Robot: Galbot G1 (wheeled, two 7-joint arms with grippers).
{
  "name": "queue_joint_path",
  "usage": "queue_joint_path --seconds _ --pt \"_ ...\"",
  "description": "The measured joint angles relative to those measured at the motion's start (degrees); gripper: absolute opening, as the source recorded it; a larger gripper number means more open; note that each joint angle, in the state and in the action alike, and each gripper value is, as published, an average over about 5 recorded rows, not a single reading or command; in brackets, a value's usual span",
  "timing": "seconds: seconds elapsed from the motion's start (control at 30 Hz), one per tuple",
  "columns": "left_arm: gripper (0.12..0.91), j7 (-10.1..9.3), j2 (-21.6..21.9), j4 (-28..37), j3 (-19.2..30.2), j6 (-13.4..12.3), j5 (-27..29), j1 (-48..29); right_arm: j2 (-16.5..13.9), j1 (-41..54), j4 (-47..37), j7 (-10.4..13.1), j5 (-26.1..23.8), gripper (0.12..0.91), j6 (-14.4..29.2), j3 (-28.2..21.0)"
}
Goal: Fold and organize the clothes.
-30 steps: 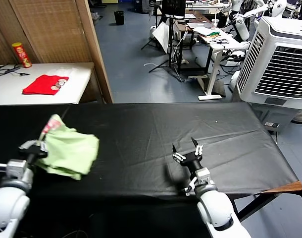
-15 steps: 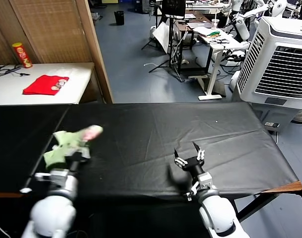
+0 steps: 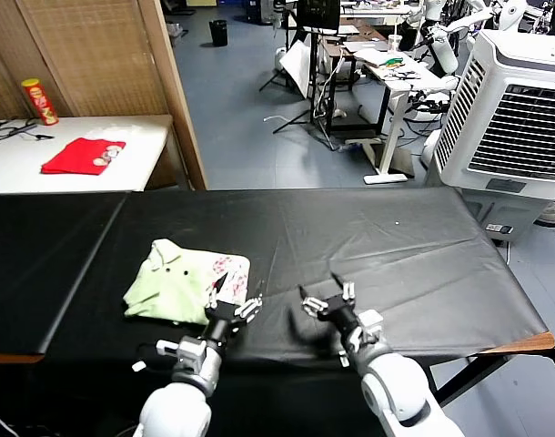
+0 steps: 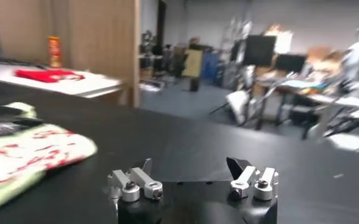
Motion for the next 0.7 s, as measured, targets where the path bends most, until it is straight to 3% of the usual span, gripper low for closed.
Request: queue_joint_path --seconds 0.17,0.43,0.57,0.7 --pt "0.797 -1.12 1.71 -2.62 -2.74 -1.03 -1.14 1.48 1.68 6.34 -3.80 2.38 11.53 0.798 -4.41 -4.20" --pt "0.798 -1.59 1.06 -4.31 -6.86 -3.92 0.44 5.42 7.24 16.98 -14.45 8.29 28.31 0.797 -9.10 -9.16" --pt "0.798 -1.82 0.36 -4.94 -8.40 -4.75 0.77 7.40 9.59 19.91 -18.67 8.50 32.87 0.761 -9.78 -9.86" --pt "0.798 -1.97 -0.42 -5.22 -9.37 -5.56 1.29 8.97 11.18 21.79 -21.87 7.33 33.62 0.613 -9.60 -10.49"
